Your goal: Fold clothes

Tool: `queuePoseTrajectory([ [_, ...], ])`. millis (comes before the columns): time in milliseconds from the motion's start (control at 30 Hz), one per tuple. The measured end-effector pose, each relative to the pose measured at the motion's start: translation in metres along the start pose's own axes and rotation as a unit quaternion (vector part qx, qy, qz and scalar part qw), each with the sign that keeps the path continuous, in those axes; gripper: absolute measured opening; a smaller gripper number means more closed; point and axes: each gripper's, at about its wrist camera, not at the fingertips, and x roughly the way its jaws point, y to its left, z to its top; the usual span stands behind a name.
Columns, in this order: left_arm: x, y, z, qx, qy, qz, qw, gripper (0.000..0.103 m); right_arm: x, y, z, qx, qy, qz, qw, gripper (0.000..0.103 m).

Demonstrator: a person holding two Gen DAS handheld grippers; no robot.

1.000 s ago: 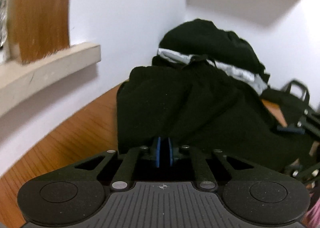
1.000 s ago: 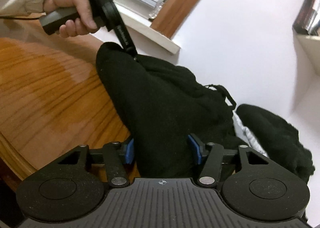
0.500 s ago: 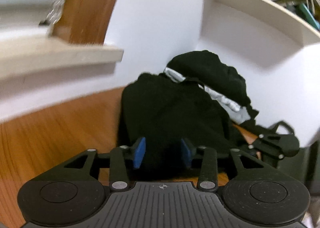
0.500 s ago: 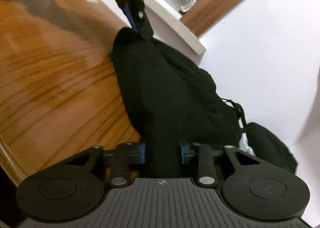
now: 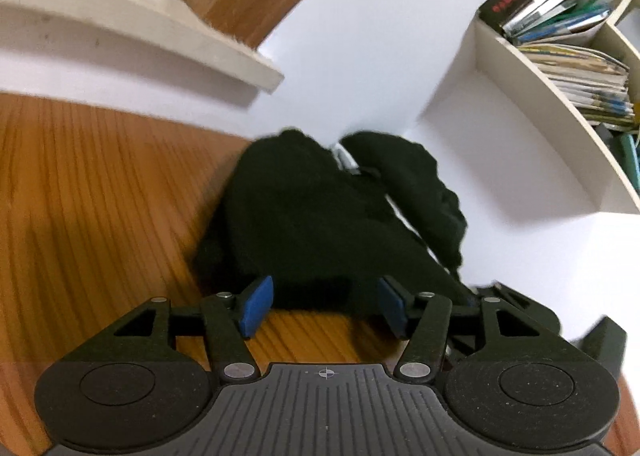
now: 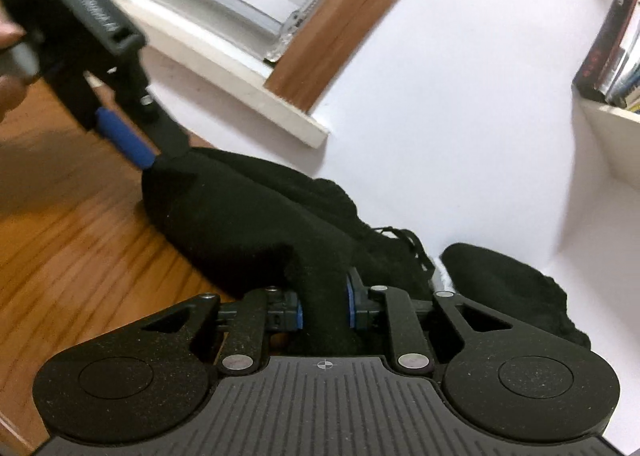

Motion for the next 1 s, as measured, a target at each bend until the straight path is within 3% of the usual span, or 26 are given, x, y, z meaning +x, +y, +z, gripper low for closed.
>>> queuePoseTrajectory([
  [133, 0.001, -0.003, -0.01, -0.028, -0.005, -0.016, 0.9995, 0.069, 0.0, 0.002, 0.004, 0.023, -0.004, 0.004, 1.0, 0.019],
  [267, 0.01, -0.001, -0.01, -0.076, -0.017, -0.019, 0.9968, 0.069, 0.0, 0.004, 0.004, 0.027, -0.002, 0.007, 1.0, 0.019],
  [500, 0.02, 0.012, -0.023, -0.163, -0.032, -0.019, 0.986, 0.075, 0.001, 0.003, 0.005, 0.047, -0.007, 0.009, 0.999, 0.019],
  [700, 0.038, 0.019, -0.01, -0.18, -0.071, 0.009, 0.981, 0.077, -0.002, 0.011, 0.003, 0.031, -0.012, 0.014, 0.999, 0.019],
  [767, 0.041, 0.022, -0.006, -0.183, -0.085, 0.013, 0.9793, 0.073, -0.004, 0.015, 0.006, 0.018, -0.017, 0.016, 1.0, 0.019],
  [833, 0.041, 0.025, -0.002, -0.18, -0.094, 0.011, 0.9792, 0.05, -0.006, 0.019, 0.009, 0.004, -0.022, 0.018, 1.0, 0.019],
  [900, 0.04, 0.027, 0.003, -0.17, -0.1, 0.004, 0.9802, 0.038, -0.008, 0.023, 0.012, -0.01, -0.027, 0.019, 0.999, 0.018],
  [1000, 0.028, 0.019, 0.015, -0.151, -0.11, -0.005, 0.9824, 0.031, -0.015, 0.027, 0.022, -0.026, -0.039, 0.023, 0.999, 0.018],
])
